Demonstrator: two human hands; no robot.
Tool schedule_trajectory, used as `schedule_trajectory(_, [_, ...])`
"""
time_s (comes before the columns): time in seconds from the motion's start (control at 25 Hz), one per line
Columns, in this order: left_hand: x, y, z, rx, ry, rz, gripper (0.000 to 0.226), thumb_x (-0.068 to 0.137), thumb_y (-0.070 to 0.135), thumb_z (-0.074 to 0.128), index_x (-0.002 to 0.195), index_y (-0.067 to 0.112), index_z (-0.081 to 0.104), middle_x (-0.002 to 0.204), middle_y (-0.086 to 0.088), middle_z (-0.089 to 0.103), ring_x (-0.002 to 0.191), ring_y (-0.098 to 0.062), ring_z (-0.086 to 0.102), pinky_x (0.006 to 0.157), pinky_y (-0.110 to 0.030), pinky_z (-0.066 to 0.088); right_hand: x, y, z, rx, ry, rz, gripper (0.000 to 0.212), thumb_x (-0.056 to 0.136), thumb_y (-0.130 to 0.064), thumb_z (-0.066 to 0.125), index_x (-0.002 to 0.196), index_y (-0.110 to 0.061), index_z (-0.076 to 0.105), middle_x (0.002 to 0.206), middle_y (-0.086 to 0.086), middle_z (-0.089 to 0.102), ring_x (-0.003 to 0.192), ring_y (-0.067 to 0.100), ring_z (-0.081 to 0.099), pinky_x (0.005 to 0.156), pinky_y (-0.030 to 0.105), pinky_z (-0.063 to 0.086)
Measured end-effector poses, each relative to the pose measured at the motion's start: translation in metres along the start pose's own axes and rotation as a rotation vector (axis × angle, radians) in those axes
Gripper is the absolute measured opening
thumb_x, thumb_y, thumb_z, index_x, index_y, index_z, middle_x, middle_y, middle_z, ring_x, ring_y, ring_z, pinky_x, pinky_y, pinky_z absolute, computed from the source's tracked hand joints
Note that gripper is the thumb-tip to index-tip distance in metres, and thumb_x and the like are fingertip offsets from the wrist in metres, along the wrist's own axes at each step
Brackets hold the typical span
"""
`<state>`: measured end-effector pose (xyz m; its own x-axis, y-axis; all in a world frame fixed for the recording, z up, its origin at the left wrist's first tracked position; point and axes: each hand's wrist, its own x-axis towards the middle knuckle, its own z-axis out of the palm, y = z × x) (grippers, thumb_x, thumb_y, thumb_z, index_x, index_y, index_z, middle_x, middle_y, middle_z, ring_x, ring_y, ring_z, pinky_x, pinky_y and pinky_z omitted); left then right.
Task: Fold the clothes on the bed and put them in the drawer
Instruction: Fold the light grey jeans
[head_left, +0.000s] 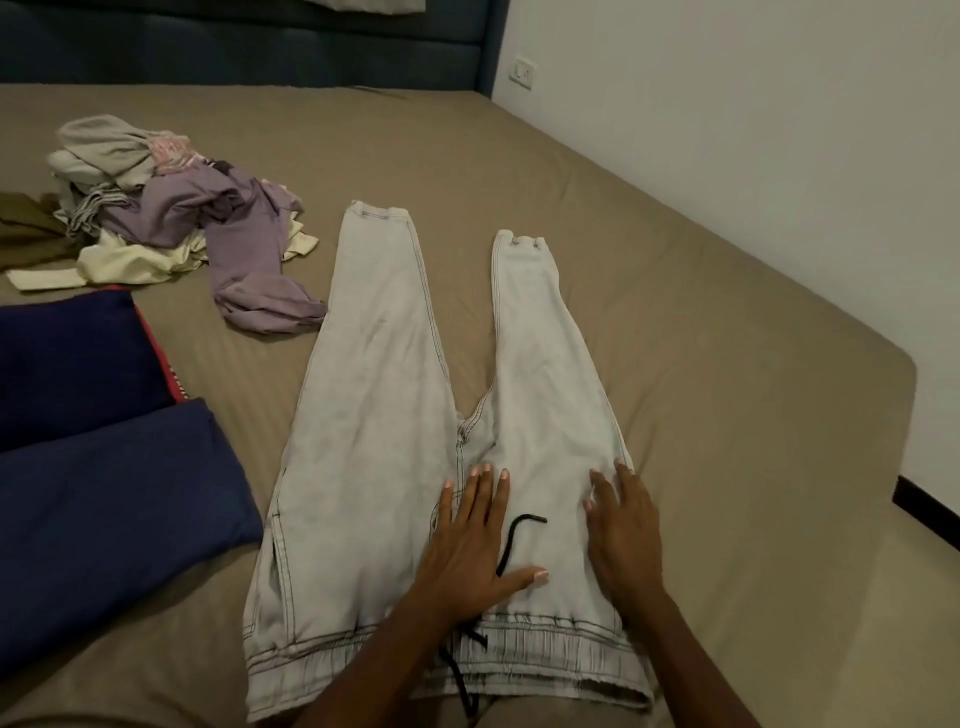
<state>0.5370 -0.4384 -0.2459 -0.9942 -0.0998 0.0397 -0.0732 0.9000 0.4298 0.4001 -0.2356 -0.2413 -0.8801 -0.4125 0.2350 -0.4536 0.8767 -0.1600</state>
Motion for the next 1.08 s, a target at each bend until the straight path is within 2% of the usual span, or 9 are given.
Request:
schedule_trajectory(0.12, [-0.034,-0.006,-0.011,-0.182,-0.114,0.116,0.126,0.078,0.095,0.043,0.158,0.025,-0.026,0.168,0.009,-0.026,0.153,-0.006,-0.024,0.127,-0.043,-0.013,-0.056,-0.008,-0.021,0.191,-0.092,-0.284,0.059,0.101,-0.053,0.053,0.153,-0.025,0.046,0.168,0.001,0.027,0.155,0.018,0.024,0.123,0.039,0.024])
schedule_trajectory(0.24, [-0.072,-0.027,-0.017,-0.062,-0.163,0.233,0.124,0.079,0.092,0.046,0.163,0.021,-0.011,0.169,0.004,-0.021,0.155,-0.01,-0.022,0.127,-0.034,-0.012,-0.088,-0.008,-0.038,0.219,-0.228,-0.549,0.081,0.091,-0.064,0.065,0.158,-0.028,0.038,0.17,-0.001,0.02,0.156,0.019,0.021,0.122,0.037,0.022])
schedule_trajectory(0.32, [-0.093,-0.042,-0.011,0.119,-0.1,0.305,0.111,0.086,0.088,0.04,0.164,0.017,0.008,0.171,-0.006,-0.004,0.158,-0.02,-0.007,0.128,-0.043,-0.003,-0.099,-0.01,-0.037,0.177,-0.199,-0.615,0.082,0.088,-0.065,0.066,0.156,-0.026,0.043,0.168,0.002,0.026,0.151,0.024,0.031,0.118,0.042,0.032])
schedule_trajectory(0.44, [-0.116,-0.049,0.004,0.243,0.072,0.37,0.084,0.098,0.068,0.04,0.159,0.01,0.032,0.164,-0.014,0.032,0.153,-0.028,0.029,0.126,-0.046,0.024,-0.114,-0.014,-0.029,0.151,-0.131,-0.705,0.074,0.087,-0.054,0.069,0.151,-0.021,0.051,0.153,0.011,0.046,0.137,0.029,0.047,0.107,0.043,0.043])
schedule_trajectory(0.6, [-0.12,-0.037,0.018,0.389,0.207,0.367,0.06,0.095,0.041,0.041,0.138,0.004,0.061,0.141,-0.02,0.061,0.131,-0.031,0.059,0.101,-0.046,0.054,-0.121,-0.017,-0.023,0.115,-0.015,-0.729,0.05,0.09,-0.031,0.063,0.137,-0.013,0.065,0.124,0.011,0.061,0.103,0.025,0.06,0.083,0.038,0.05])
schedule_trajectory(0.76, [-0.121,-0.039,0.008,0.479,0.287,0.444,0.049,0.092,0.026,0.04,0.125,0.008,0.072,0.128,-0.018,0.07,0.116,-0.028,0.07,0.073,-0.035,0.062,-0.125,-0.031,-0.019,0.045,0.065,-0.718,0.027,0.085,-0.021,0.061,0.106,-0.007,0.071,0.102,0.004,0.061,0.082,0.022,0.058,0.067,0.033,0.051])
schedule_trajectory(0.88, [-0.131,-0.037,0.011,0.511,0.35,0.534,0.044,0.098,0.031,0.044,0.125,0.013,0.073,0.128,-0.013,0.071,0.116,-0.023,0.07,0.069,-0.032,0.063,-0.132,-0.027,-0.02,0.09,0.043,-0.695,0.008,0.085,-0.02,0.06,0.089,-0.013,0.06,0.089,0.0,0.051,0.072,0.019,0.046,0.062,0.032,0.043])
schedule_trajectory(1.0, [-0.131,-0.037,0.019,0.537,0.316,0.534,0.043,0.097,0.037,0.046,0.124,0.016,0.074,0.126,-0.012,0.072,0.114,-0.022,0.071,0.069,-0.031,0.064,-0.138,-0.022,-0.021,0.097,-0.028,-0.765,0.014,0.081,-0.023,0.061,0.087,-0.016,0.051,0.087,-0.001,0.045,0.072,0.019,0.04,0.062,0.033,0.039])
schedule_trajectory(1.08, [-0.134,-0.033,0.014,0.496,0.316,0.485,0.047,0.097,0.05,0.048,0.124,0.02,0.073,0.128,-0.011,0.071,0.117,-0.022,0.069,0.071,-0.031,0.063,-0.138,-0.023,-0.027,0.203,-0.088,-0.691,0.012,0.085,-0.026,0.061,0.089,-0.018,0.054,0.09,-0.005,0.045,0.076,0.016,0.043,0.064,0.033,0.042])
